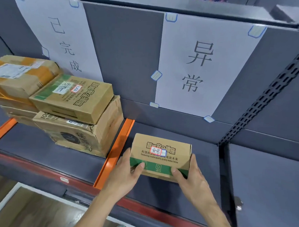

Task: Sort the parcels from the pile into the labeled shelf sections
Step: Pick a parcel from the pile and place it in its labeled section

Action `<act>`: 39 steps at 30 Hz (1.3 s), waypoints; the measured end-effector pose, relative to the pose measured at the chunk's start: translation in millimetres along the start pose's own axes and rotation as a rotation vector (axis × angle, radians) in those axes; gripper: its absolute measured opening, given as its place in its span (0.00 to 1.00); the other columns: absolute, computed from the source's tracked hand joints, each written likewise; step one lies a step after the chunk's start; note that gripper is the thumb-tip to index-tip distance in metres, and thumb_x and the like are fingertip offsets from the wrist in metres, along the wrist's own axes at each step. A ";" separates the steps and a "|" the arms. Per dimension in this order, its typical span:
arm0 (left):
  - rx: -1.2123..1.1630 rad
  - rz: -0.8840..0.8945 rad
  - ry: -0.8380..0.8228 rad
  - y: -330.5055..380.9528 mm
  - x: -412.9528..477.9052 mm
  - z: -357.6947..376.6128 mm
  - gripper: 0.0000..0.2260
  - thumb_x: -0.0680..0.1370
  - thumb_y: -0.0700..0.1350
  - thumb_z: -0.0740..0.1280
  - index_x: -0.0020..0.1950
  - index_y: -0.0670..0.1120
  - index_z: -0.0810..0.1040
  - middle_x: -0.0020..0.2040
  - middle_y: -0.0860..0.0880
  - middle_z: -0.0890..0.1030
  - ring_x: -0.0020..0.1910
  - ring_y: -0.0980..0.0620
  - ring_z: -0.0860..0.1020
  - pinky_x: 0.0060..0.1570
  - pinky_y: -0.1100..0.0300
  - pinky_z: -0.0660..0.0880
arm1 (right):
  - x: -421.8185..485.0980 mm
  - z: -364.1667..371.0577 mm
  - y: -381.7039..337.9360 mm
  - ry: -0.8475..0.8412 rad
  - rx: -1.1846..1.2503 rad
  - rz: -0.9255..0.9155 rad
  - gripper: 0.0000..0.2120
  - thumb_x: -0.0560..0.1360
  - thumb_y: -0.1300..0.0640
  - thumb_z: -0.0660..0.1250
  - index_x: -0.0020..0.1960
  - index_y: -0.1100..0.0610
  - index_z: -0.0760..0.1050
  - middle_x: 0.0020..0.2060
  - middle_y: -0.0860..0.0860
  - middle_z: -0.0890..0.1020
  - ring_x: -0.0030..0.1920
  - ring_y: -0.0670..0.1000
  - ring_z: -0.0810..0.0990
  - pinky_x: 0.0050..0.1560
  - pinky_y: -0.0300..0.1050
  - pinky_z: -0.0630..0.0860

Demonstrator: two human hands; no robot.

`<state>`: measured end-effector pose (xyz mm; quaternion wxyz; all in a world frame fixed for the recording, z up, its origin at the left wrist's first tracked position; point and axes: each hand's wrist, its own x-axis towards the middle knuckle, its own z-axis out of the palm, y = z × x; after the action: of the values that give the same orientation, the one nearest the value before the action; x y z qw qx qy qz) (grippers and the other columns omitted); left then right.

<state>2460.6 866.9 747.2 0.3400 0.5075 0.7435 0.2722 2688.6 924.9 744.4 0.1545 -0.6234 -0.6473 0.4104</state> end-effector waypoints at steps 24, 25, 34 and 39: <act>0.383 0.209 0.029 -45.5 49.2 -17.2 0.40 0.81 0.61 0.65 0.84 0.47 0.47 0.80 0.51 0.61 0.72 0.49 0.67 0.72 0.56 0.67 | 11.6 58.4 -8.0 0.118 -0.166 0.119 0.48 0.76 0.40 0.70 0.82 0.50 0.42 0.71 0.50 0.66 0.72 0.53 0.68 0.65 0.54 0.75; 0.383 0.208 0.033 -44.9 49.6 -17.6 0.39 0.81 0.61 0.64 0.84 0.47 0.47 0.80 0.51 0.61 0.72 0.48 0.68 0.71 0.55 0.68 | 14.0 59.2 -7.0 0.122 -0.174 0.116 0.48 0.76 0.40 0.69 0.82 0.50 0.42 0.72 0.50 0.66 0.72 0.53 0.68 0.64 0.54 0.75; 0.421 0.160 0.044 -33.9 67.4 -21.7 0.36 0.83 0.58 0.61 0.84 0.47 0.47 0.82 0.51 0.57 0.70 0.49 0.74 0.64 0.52 0.76 | 46.0 57.0 -8.9 0.112 -0.216 0.068 0.45 0.77 0.38 0.67 0.82 0.51 0.44 0.70 0.52 0.67 0.71 0.54 0.68 0.62 0.55 0.75; 0.410 0.096 0.030 -27.4 83.9 -19.6 0.36 0.84 0.57 0.60 0.85 0.48 0.45 0.84 0.51 0.53 0.76 0.49 0.68 0.63 0.49 0.76 | 65.1 52.5 -16.8 0.120 -0.184 0.056 0.44 0.77 0.40 0.69 0.82 0.49 0.47 0.68 0.51 0.69 0.70 0.55 0.70 0.62 0.56 0.76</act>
<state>2408.5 935.4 719.6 0.2053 0.5966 0.7633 0.1387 2628.5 969.8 704.0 0.1235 -0.6762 -0.6541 0.3156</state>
